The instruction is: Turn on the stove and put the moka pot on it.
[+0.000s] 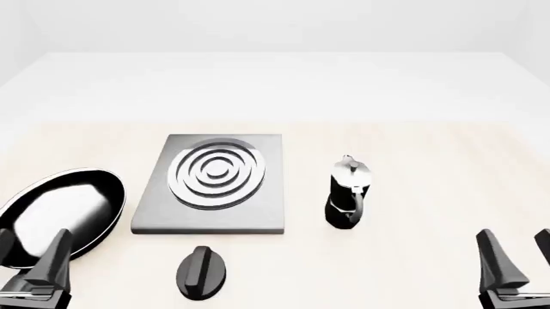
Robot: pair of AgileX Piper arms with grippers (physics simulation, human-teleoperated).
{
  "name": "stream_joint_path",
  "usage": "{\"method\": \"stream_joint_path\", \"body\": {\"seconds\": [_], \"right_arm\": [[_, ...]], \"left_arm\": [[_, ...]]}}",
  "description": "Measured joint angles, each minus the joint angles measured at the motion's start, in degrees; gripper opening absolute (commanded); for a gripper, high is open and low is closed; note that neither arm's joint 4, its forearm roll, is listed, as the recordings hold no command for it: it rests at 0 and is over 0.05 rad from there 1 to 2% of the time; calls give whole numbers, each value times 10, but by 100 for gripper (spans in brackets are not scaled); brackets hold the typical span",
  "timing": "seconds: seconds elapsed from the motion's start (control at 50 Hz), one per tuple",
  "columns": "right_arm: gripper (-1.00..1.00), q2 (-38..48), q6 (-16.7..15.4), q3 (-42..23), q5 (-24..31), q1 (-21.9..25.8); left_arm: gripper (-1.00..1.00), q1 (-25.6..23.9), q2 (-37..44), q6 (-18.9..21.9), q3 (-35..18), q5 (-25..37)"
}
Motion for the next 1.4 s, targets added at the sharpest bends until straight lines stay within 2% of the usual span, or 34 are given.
{"method": "stream_joint_path", "body": {"seconds": [0.3,0.44,0.6,0.94,1.16,1.4], "right_arm": [[100,0,1,-2,1,1],[100,0,2,-2,2,2],[100,0,4,-2,3,5],[100,0,4,-1,5,15],[100,8,6,-1,-2,21],[100,3,9,-1,4,23]], "left_arm": [[100,-4,35,4,-5,-31],[100,-14,69,15,-34,-38],[100,-49,145,28,-94,-25],[100,-135,336,79,-195,68],[100,-158,451,109,-214,95],[100,-156,548,126,-195,82]]}}
